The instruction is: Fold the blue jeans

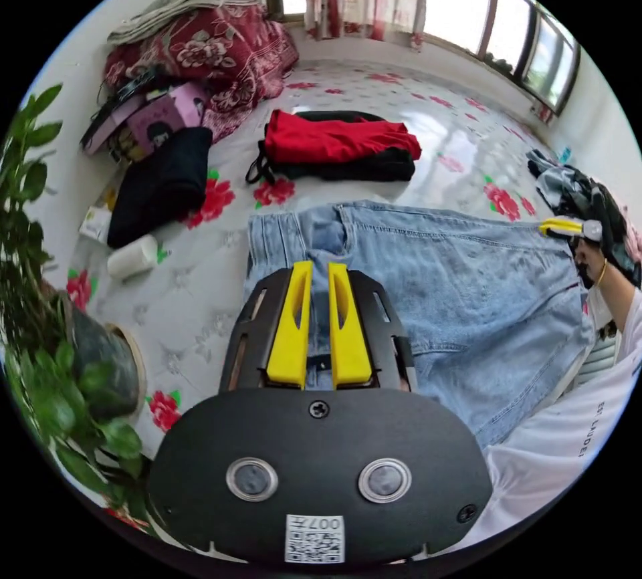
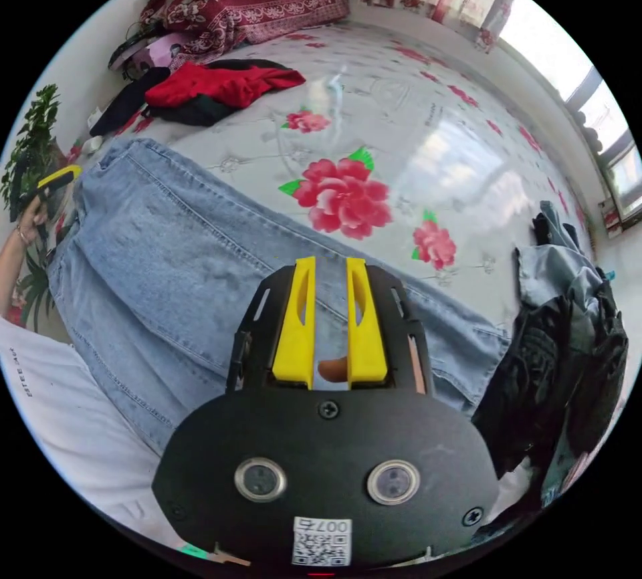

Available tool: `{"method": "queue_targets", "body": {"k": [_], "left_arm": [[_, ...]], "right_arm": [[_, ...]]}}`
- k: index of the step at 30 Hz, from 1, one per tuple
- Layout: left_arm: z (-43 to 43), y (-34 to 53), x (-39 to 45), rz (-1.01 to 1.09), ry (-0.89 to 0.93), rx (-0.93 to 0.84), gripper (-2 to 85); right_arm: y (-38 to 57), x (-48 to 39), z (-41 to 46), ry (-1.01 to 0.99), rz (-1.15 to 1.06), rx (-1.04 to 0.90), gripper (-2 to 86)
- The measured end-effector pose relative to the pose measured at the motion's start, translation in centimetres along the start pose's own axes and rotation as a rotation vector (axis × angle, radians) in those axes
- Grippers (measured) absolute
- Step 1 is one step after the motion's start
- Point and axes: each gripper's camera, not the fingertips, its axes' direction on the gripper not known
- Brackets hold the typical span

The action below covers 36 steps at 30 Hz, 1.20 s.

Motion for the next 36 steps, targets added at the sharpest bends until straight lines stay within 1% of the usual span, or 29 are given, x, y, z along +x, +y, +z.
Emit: {"method": "queue_targets", "body": {"k": [3, 5, 6, 8, 10, 12, 14, 16, 18, 20, 21, 23, 24, 26, 27, 29, 31, 33, 35, 36], "left_arm": [[2.8, -4.6, -0.6, 0.095, -0.011, -0.070, 6.7], [6.7, -8.1, -0.6, 0.159, -0.025, -0.187, 9.1], [7.7, -8.8, -0.5, 0.172, -0.031, -0.218, 9.2], [11.5, -10.4, 0.1, 0.234, -0.057, -0.349, 9.1], [11.7, -10.9, 0.1, 0.252, -0.052, -0.312, 8.2], [11.8, -11.1, -0.4, 0.219, -0.040, -0.313, 6.7], [11.7, -10.5, -0.4, 0.230, -0.046, -0.289, 1.8], [11.3, -10.4, -0.6, 0.202, -0.048, -0.283, 0.2], [9.6, -10.2, -1.4, 0.166, -0.032, -0.231, -0.4], [4.8, -9.4, -2.7, 0.127, 0.009, -0.099, -0.7], [3.4, -9.0, -3.0, 0.118, 0.013, -0.063, -0.7], [-2.6, -6.5, -4.5, 0.078, 0.027, 0.074, -0.8], [-4.2, -5.7, -4.8, 0.067, 0.031, 0.107, -0.8], [-10.1, -1.6, -6.0, 0.049, 0.064, 0.235, -0.8], [-11.4, -0.4, -6.1, 0.048, 0.073, 0.261, -0.8], [-15.5, 4.7, -6.5, 0.034, 0.082, 0.313, -0.8], [-16.9, 8.8, -6.4, 0.014, 0.068, 0.303, -0.8], [-16.3, 12.9, -6.6, -0.069, 0.091, 0.241, -0.6], [-12.5, 18.4, -7.3, -0.219, 0.114, 0.095, -0.1], [-11.3, 19.8, -7.5, -0.261, 0.126, 0.047, 0.0]], "right_arm": [[-0.6, 4.9, 0.3, 0.004, 0.038, -0.091, 8.2], [-0.9, 7.4, 1.1, 0.008, 0.039, -0.157, 8.8], [-1.0, 7.8, 1.4, 0.012, 0.033, -0.173, 8.9], [-1.2, 8.6, 3.0, 0.003, 0.017, -0.237, 9.1], [-1.2, 8.8, 4.7, -0.008, 0.021, -0.304, 8.7], [-0.8, 8.8, 4.9, -0.090, 0.014, -0.273, 7.5], [-0.6, 8.7, 4.7, -0.082, 0.042, -0.278, 5.2], [-0.5, 8.7, 4.2, -0.076, 0.068, -0.296, 2.4], [0.1, 8.5, 2.1, -0.056, 0.082, -0.221, 1.1], [1.7, 8.6, -2.7, -0.057, 0.116, -0.057, 0.4], [2.2, 8.5, -4.1, -0.056, 0.119, -0.013, 0.3], [5.3, 7.5, -10.2, -0.029, 0.119, 0.167, 0.0], [6.2, 7.2, -11.6, -0.022, 0.118, 0.205, 0.0], [10.5, 5.3, -16.8, 0.016, 0.114, 0.326, -0.1], [11.8, 4.7, -17.9, 0.030, 0.111, 0.346, -0.1], [17.5, 1.8, -21.2, 0.076, 0.124, 0.397, -0.1], [22.2, -0.5, -21.7, 0.092, 0.153, 0.390, 0.0], [26.7, -2.2, -20.0, 0.039, 0.235, 0.329, 0.2], [32.2, -3.6, -14.5, -0.104, 0.385, 0.147, 0.8], [33.4, -3.8, -13.0, -0.137, 0.419, 0.090, 1.0]]}}
